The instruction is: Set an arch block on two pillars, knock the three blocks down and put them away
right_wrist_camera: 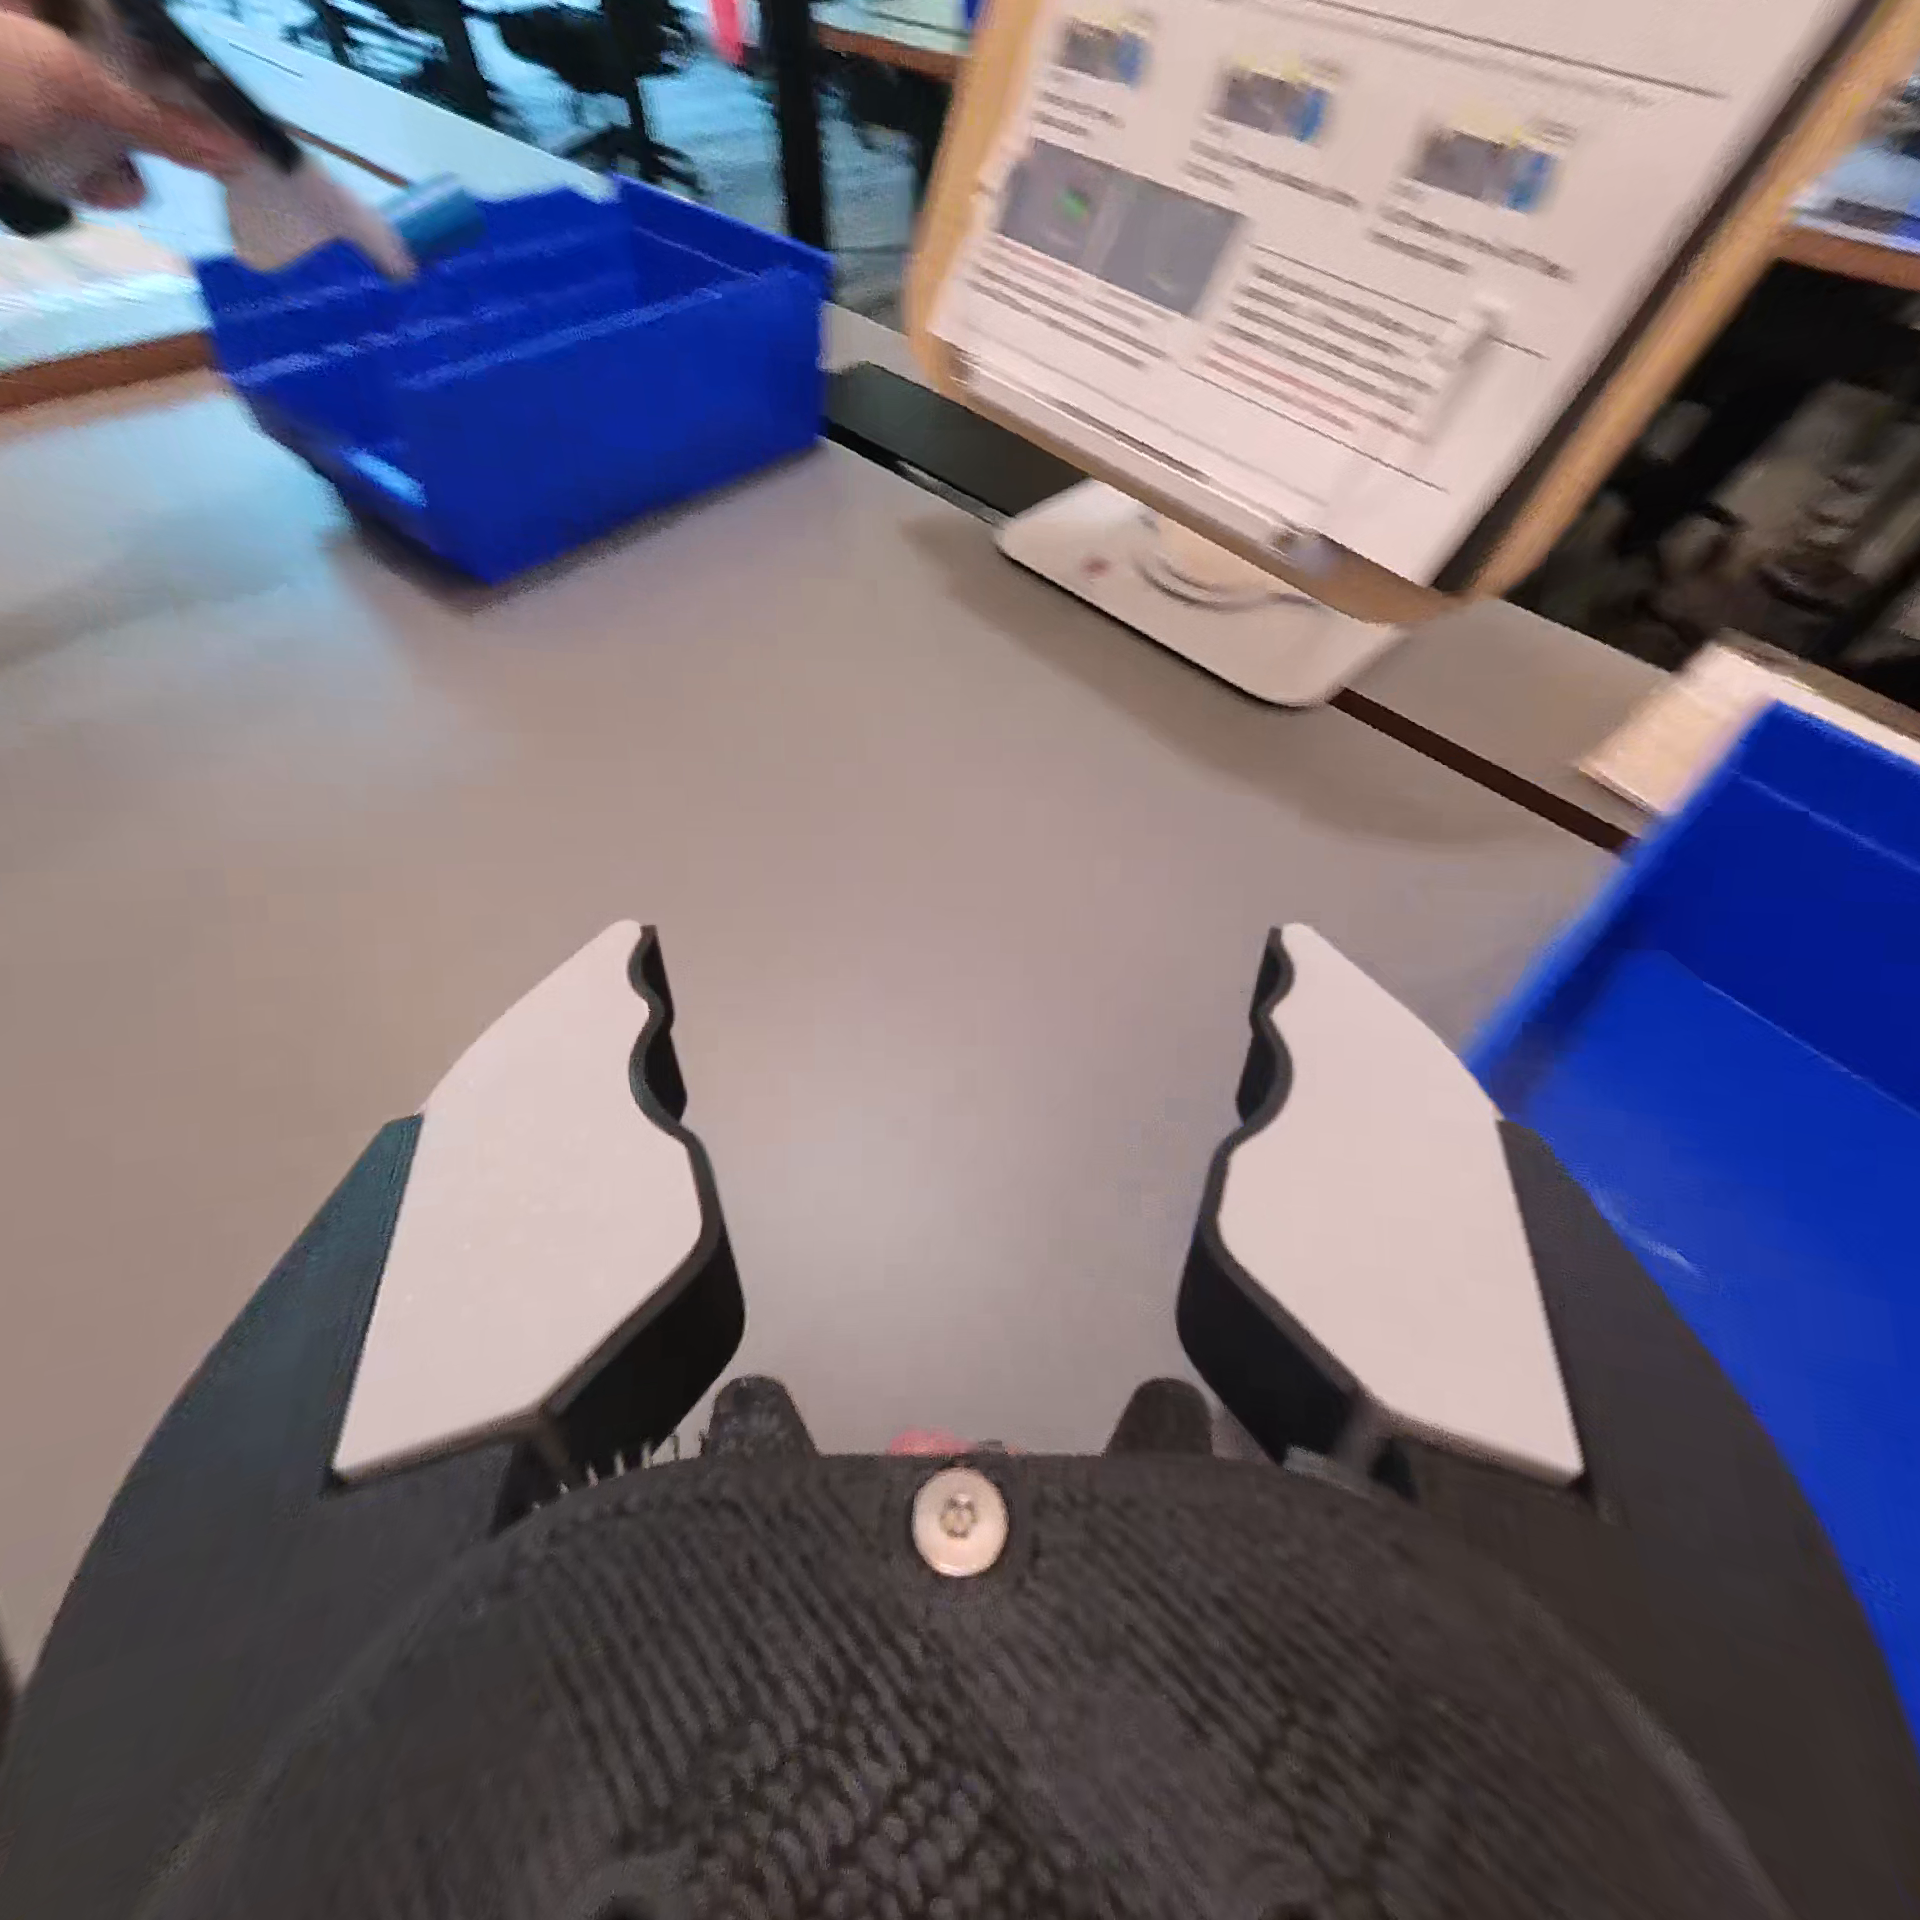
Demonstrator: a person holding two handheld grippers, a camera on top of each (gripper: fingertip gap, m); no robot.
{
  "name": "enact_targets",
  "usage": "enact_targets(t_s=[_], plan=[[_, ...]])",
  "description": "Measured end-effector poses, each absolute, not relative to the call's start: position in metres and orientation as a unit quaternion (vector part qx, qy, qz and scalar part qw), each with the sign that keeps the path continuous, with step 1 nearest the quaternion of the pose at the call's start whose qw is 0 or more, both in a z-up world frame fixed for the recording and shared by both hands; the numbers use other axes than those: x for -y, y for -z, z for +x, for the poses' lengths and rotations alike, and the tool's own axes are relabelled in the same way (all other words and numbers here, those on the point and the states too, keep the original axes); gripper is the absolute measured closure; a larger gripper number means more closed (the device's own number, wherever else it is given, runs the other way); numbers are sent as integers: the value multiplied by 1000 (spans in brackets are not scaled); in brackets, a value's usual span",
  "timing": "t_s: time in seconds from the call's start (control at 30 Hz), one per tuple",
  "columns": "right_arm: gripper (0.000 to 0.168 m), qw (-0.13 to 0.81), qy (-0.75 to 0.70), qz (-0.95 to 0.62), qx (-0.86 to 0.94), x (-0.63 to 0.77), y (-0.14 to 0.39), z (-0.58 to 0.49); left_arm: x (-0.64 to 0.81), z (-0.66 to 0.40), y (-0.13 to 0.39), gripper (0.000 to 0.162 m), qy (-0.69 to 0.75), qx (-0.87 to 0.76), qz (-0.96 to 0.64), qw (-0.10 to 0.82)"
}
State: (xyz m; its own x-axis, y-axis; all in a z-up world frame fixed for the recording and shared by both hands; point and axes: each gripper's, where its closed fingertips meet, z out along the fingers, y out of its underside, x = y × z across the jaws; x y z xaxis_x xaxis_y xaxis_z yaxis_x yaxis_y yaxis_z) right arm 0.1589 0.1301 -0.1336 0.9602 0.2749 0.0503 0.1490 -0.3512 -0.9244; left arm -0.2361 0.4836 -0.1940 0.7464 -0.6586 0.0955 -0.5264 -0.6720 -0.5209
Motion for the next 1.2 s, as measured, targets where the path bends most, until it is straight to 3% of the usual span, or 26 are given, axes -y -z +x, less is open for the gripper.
enact_targets(t_s=[0.17,0.33,0.6,1.2], plan=[[64,573,-142,-786,187,-170,109,96,-419,-165,125,128,266,-440,-784,349],[76,597,-227,-738,219,-205,81,47,-325,-92,94,128,379,-549,-637,387],[92,619,-295,-677,268,-210,55,-2,-223,-25,108,128,462,-640,-470,395],[135,571,-311,-676,346,-188,79,-4,-183,-8,125,128,487,-677,-393,386]])
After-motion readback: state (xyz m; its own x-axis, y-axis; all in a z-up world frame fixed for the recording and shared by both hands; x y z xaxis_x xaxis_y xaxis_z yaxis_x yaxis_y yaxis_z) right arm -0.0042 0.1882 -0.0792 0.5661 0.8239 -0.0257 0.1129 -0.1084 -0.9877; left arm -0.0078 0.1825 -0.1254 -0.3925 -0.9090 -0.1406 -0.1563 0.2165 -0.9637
